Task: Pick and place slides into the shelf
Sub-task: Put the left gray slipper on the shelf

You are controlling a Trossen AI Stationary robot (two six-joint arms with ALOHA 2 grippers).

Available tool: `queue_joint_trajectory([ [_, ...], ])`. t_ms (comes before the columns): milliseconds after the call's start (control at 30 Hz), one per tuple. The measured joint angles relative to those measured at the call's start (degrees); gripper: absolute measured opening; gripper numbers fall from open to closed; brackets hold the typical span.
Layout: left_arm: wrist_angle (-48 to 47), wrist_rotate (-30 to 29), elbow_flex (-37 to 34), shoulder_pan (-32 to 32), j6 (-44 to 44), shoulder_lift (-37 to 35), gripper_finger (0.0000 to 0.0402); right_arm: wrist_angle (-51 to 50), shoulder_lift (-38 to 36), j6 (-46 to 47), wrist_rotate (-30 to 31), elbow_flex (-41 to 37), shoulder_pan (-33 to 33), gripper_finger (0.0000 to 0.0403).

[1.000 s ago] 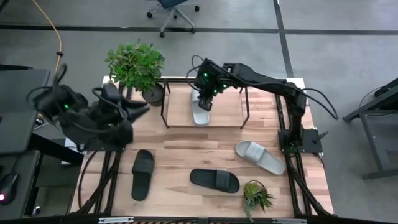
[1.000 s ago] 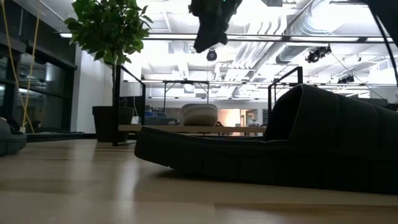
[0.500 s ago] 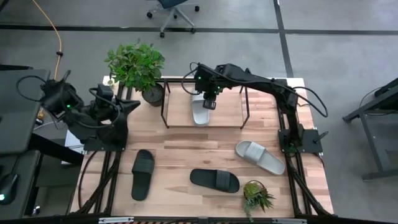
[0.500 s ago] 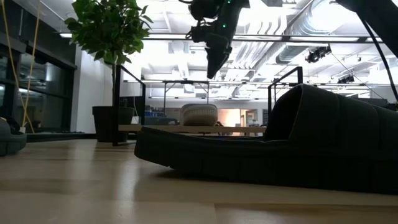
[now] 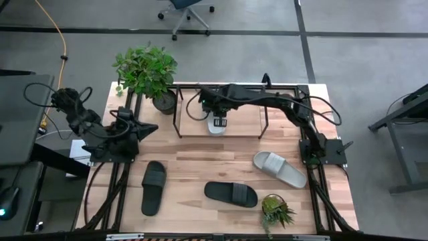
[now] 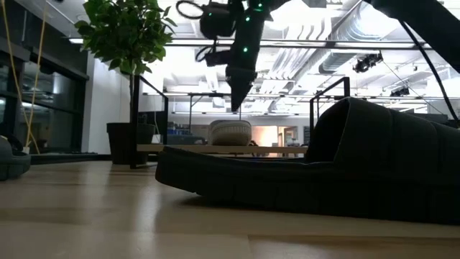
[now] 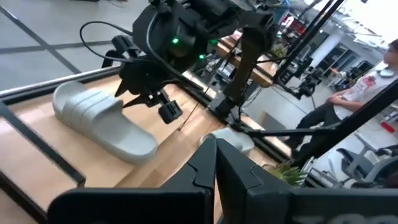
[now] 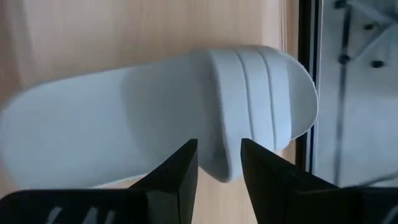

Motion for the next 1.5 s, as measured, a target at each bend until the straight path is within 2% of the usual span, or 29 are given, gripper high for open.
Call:
queue_joint_trajectory([
  [233, 1.38, 2.23, -4.08, 0.0, -2.77, 0.34, 0.0005, 0.57, 2.77, 0.46, 6.34, -0.02, 0.41, 0.0115],
  [433, 1.3, 2.77, -4.09, 0.0, -2.96, 1.78, 0.0005, 3.11, 2.89, 0.46, 6.36, -0.02, -0.01, 0.0115],
  [600, 1.25, 4.07, -4.09, 0.0, -2.95, 1.8, 0.0006, 3.25, 2.89, 0.46, 3.35, -0.02, -0.23, 0.0115],
  [1100, 1.14, 5.6, -4.09, 0.0, -2.87, 1.81, 0.0005, 5.5, 3.72, -0.28, 3.31, -0.17, -0.51, 0.0115],
  [1500, 1.08, 6.13, -4.09, 0.0, -2.74, 1.81, 0.0005, 5.92, 3.76, -0.81, 5.51, -0.66, -1.88, 0.0114],
])
